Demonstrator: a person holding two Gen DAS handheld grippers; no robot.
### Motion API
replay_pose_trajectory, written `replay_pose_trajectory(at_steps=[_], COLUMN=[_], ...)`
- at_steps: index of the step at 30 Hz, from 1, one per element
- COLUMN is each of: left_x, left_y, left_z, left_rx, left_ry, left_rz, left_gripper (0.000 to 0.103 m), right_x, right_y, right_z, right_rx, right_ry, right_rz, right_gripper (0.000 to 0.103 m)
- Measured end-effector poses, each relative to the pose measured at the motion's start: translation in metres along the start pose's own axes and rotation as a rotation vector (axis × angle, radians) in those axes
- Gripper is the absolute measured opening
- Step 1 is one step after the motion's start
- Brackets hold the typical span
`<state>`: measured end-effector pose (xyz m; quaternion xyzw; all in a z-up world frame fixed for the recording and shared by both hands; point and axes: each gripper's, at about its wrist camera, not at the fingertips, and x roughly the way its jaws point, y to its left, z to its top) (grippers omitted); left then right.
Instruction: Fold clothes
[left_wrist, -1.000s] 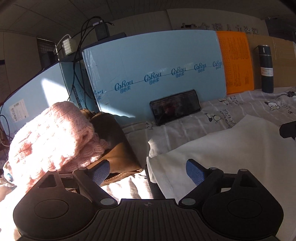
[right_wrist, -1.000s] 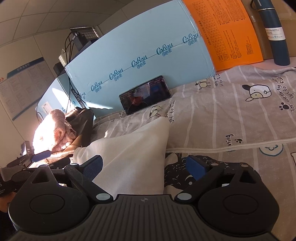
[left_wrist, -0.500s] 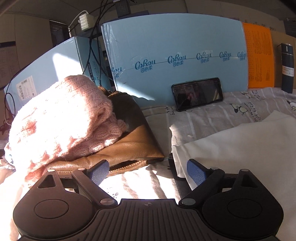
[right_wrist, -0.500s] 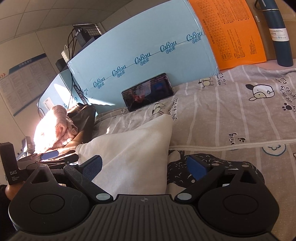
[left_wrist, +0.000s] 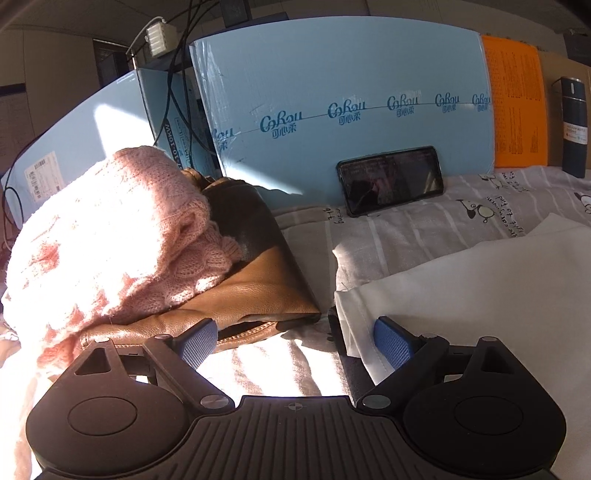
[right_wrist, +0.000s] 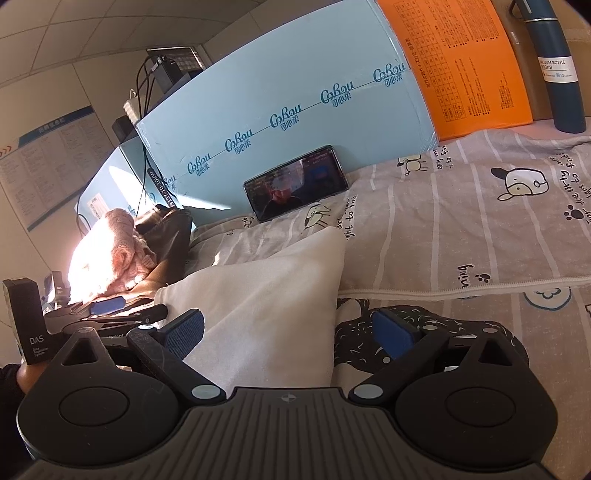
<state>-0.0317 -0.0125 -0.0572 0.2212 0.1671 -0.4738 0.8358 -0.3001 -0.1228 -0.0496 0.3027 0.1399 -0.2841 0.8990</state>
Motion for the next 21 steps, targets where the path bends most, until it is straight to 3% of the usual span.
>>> replay_pose_trajectory(at_steps=[2,6,9,12,16,21], left_x=[-0.005,-0.009,0.0,0.017,0.008,-0.037], left_y=[0.005,0.009,0.007,0.012,0.03,0.058], left_z=[0.002,0.003,0.004,0.002,-0.001,-0.01], left_rx=[-0.023,-0.071,-0.076,-0.095,-0.193,-0.397], left_ry=[-0.02,-0.05,-0.023,0.042,0.02,-0.034], left_rz=[0.014,-0.049,-0.082,-0.052,-0.036,-0.212], left_gripper=[0.094,0.094,0.094,0.094,0.094,0.094], right_x=[0.0,0.001,0.002,0.003,0.005,0.004], right_y=[0.0,-0.001,-0.001,-0.002,-0.005,-0.01], right_z=[0.0,0.0,0.0,0.0,0.0,0.002], right_rx=[0.001,0.005,0.007,0.012,0.033,0.073], right_ry=[0.001,0.004,0.009,0.013,0.021,0.019], right_rz=[-0.001,-0.01,-0.019,-0.026,-0.032,-0.016], right_gripper=[0.098,0.098,0.098,0.098,0.098,0.098])
